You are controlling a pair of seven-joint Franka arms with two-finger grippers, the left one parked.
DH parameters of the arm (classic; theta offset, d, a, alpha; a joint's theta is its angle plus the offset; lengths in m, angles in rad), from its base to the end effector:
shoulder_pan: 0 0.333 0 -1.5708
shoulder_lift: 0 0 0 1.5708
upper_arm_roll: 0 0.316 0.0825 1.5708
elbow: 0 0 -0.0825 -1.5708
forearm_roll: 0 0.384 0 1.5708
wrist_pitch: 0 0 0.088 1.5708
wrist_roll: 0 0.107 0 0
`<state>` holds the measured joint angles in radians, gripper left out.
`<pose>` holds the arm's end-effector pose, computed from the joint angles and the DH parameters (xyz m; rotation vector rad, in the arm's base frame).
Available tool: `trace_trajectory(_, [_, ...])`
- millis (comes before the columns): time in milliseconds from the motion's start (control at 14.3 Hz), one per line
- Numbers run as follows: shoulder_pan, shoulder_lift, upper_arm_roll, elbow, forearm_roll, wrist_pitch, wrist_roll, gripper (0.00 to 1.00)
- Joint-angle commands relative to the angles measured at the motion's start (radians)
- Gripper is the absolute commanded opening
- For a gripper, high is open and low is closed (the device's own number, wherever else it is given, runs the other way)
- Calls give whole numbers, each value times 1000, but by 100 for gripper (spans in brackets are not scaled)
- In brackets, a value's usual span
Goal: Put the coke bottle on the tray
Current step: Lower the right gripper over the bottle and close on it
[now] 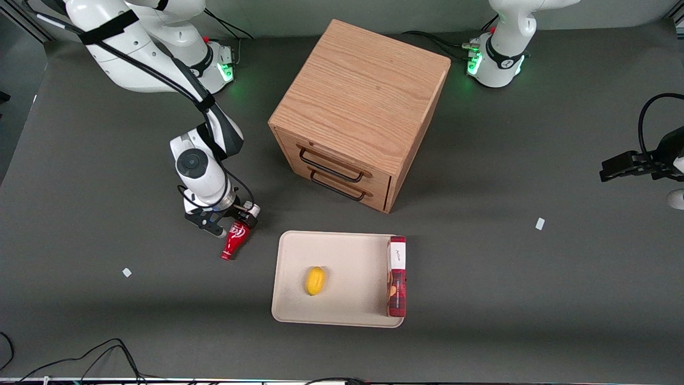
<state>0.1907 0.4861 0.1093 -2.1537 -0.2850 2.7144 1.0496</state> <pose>0.5439 0.1795 0.1782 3.0265 -0.7879 0.1765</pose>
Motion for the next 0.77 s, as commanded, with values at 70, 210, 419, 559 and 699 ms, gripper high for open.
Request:
trace_trajectory(70, [4, 29, -6, 38, -40, 11, 46, 100])
trace_trajectory(210, [4, 31, -6, 38, -40, 11, 46, 100])
trace_trajectory(419, [4, 29, -6, 38, -40, 11, 46, 100])
trace_trajectory(559, [4, 29, -6, 38, -43, 11, 46, 66])
trace_trajectory(699, [4, 22, -6, 35, -46, 11, 46, 0])
